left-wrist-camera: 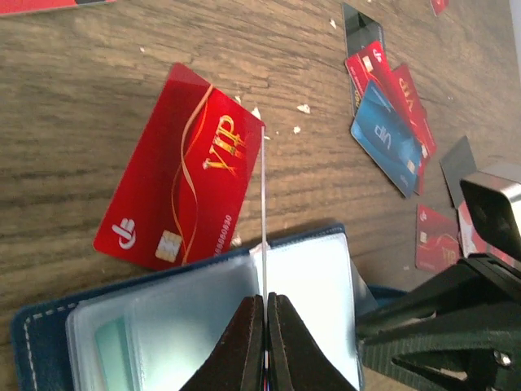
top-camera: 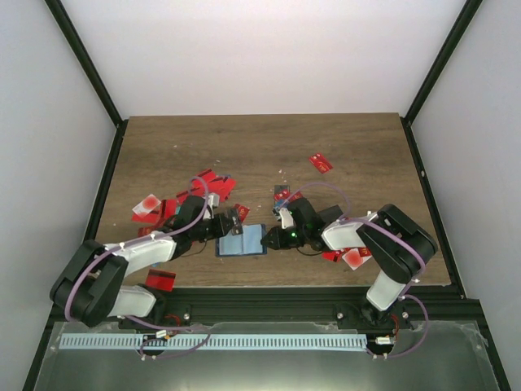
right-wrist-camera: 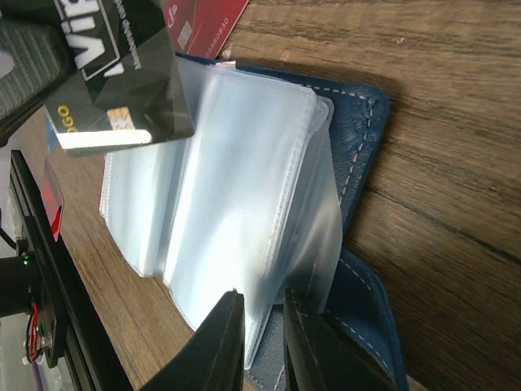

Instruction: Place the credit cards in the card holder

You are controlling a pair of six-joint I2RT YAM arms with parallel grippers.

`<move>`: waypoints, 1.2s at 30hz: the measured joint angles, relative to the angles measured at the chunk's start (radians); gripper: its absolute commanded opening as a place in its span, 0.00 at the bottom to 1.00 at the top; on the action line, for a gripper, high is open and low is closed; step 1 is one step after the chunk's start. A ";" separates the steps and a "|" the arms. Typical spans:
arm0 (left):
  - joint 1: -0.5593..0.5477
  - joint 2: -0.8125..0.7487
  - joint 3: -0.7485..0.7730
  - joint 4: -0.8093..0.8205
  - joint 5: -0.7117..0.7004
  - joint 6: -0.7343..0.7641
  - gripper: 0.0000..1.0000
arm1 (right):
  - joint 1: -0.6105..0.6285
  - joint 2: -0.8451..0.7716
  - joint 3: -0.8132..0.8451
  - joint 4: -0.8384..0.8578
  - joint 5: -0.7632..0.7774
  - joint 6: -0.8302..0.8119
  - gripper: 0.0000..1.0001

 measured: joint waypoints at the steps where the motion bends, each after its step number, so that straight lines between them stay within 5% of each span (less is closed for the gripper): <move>1: 0.002 0.007 0.007 -0.002 -0.007 0.009 0.04 | 0.000 0.000 0.000 0.000 -0.001 0.000 0.17; 12: 0.017 0.122 0.029 0.060 0.024 0.035 0.04 | 0.000 0.003 0.000 0.002 -0.010 0.000 0.17; 36: 0.014 0.071 -0.100 0.137 0.238 0.018 0.04 | -0.004 0.017 0.000 0.019 -0.031 0.004 0.16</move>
